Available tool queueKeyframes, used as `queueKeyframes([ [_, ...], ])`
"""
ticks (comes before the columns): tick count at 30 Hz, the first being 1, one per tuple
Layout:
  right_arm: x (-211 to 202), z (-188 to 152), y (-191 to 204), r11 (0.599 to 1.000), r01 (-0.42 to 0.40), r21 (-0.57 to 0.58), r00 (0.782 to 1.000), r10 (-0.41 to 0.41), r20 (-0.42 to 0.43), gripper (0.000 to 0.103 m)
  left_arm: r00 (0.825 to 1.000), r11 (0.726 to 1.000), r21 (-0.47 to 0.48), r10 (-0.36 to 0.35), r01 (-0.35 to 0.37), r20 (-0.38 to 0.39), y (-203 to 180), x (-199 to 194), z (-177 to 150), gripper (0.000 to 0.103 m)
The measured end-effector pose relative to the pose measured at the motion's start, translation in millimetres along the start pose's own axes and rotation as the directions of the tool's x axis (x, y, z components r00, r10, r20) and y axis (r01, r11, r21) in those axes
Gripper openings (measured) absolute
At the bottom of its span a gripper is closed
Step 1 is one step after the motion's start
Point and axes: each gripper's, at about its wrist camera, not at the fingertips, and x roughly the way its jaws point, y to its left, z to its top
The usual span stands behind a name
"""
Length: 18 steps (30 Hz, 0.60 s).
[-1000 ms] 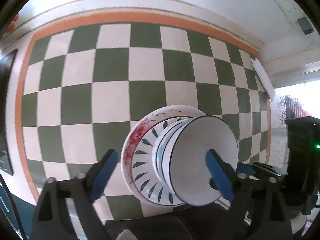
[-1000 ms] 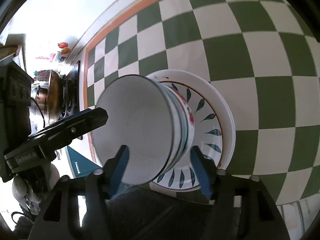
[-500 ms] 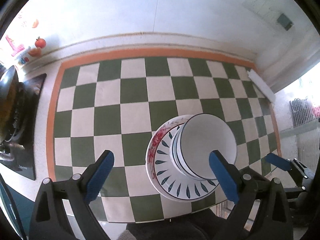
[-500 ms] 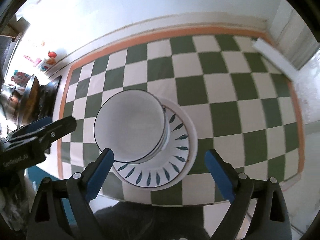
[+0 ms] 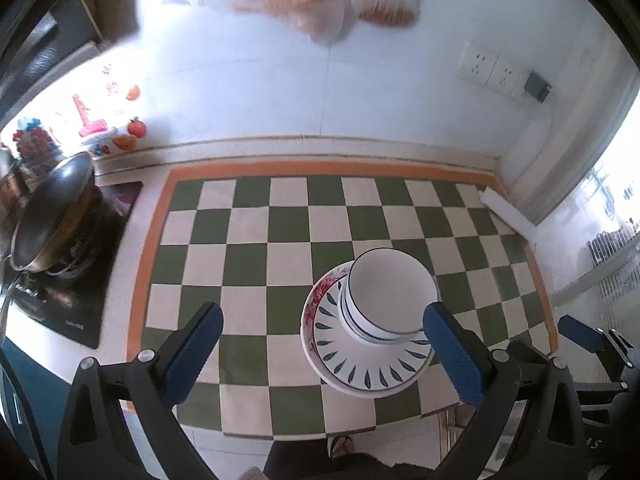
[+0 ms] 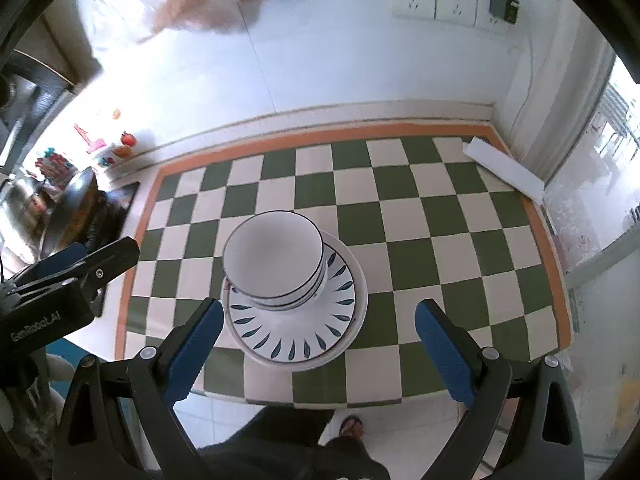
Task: Organize plates and bowls
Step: 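Open both grippers and lift them away from the stack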
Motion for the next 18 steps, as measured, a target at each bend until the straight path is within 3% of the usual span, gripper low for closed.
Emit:
queueKeyframes([
  [11,-102.5,-56.4,-10.0,0.997,-0.024,-0.067,0.994,0.031,0.106,0.099,0.990,0.998,-0.030,0.058,-0.054,0.130,-27.8,-108.3,-58.2,0.103],
  [18,-176.4,-98.5,-2.4,0.996,-0.003,-0.088,0.981,0.020,0.194,0.099,0.979,0.995,-0.048,0.096,-0.089,0.181,-24.9,-167.5,-95.3,0.103],
])
